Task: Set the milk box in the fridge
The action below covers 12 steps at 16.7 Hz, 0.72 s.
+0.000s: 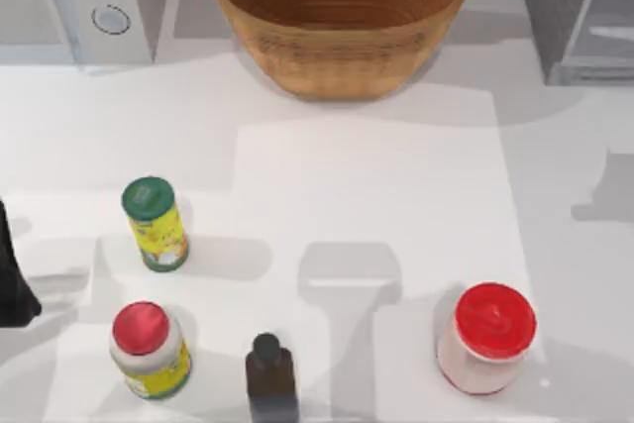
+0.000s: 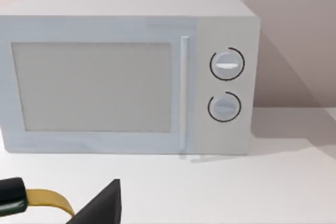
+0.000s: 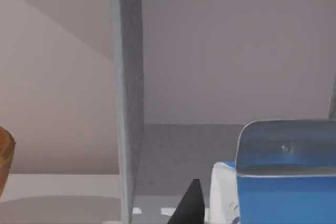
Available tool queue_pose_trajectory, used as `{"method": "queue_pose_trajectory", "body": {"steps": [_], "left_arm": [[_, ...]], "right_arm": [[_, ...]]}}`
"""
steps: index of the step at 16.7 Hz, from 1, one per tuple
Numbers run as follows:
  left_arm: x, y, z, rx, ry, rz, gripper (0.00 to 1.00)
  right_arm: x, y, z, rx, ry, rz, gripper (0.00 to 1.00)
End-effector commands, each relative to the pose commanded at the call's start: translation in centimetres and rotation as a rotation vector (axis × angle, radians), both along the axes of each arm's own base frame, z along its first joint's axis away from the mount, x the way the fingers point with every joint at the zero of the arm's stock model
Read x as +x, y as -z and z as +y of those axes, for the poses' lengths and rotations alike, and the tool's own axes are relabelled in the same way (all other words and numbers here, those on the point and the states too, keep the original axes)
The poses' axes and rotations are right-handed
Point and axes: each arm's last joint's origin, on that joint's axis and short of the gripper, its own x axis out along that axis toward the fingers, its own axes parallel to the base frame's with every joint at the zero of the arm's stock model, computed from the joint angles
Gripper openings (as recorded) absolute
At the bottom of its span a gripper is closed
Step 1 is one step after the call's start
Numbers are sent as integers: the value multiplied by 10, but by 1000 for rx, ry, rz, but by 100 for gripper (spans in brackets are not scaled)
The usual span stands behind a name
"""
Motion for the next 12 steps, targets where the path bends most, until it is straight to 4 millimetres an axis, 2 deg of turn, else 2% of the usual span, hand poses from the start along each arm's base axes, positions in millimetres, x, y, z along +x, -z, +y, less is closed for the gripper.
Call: {"method": "queue_pose_trajectory", "body": {"steps": [3,6,9,12], "left_arm": [[0,0,0,0,0,0,100],[0,0,0,0,0,0,100],[0,0,0,0,0,0,100],[0,0,0,0,0,0,100]], "right_arm": [[48,2,-12,13,7,44,0],[97,14,-28,18,10,61,0],[141,37,-45,17,9,63,0],[177,66,-62,13,3,52,0]]}}
